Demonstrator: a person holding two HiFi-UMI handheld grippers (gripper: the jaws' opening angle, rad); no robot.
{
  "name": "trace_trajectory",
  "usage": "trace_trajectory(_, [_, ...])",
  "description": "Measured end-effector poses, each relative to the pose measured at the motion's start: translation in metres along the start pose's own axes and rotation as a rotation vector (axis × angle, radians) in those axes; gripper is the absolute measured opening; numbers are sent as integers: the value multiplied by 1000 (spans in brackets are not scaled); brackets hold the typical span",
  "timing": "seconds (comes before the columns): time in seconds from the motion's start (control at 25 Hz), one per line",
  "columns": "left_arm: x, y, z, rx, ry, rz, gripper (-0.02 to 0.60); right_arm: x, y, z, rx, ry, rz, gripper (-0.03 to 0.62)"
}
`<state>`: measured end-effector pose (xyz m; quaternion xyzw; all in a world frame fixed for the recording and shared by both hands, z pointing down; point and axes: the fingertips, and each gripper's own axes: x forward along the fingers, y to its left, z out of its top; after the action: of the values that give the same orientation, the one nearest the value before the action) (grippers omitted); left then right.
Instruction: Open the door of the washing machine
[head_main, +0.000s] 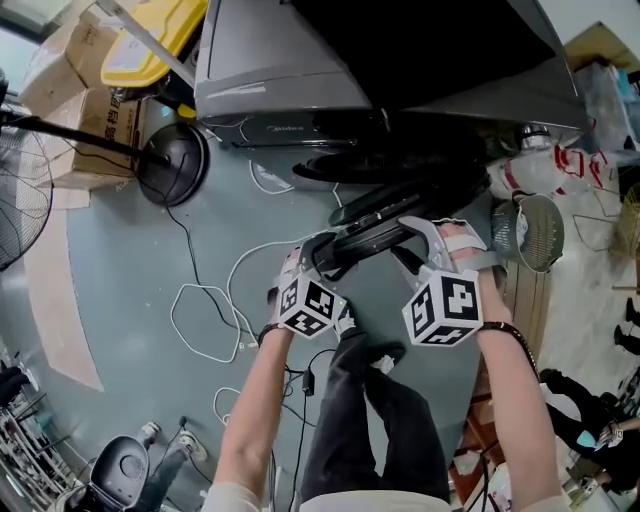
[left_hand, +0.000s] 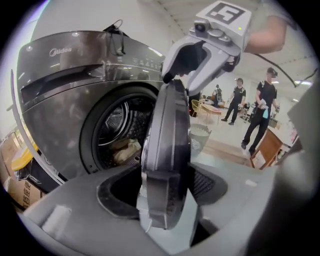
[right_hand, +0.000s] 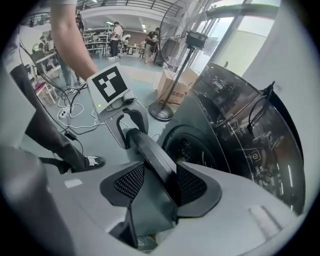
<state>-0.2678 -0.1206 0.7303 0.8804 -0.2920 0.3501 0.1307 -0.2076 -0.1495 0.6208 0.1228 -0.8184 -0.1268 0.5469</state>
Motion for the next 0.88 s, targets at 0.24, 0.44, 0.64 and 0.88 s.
trace_trajectory(0.24, [5, -44, 3, -4, -9, -18, 304, -14, 25, -14, -62, 28, 12, 186])
trace_trajectory(0.44, [5, -67, 3, -28, -29, -11, 299, -21, 39, -22, -99, 58, 6, 192])
trace_trajectory(0.64, [7, -86, 5, -64, -38, -6, 299, -31, 48, -31, -134, 79, -24, 194])
trace_trajectory(0.88, [7, -111, 6, -89, -35, -33, 301, -48, 60, -39, -122, 74, -87, 192])
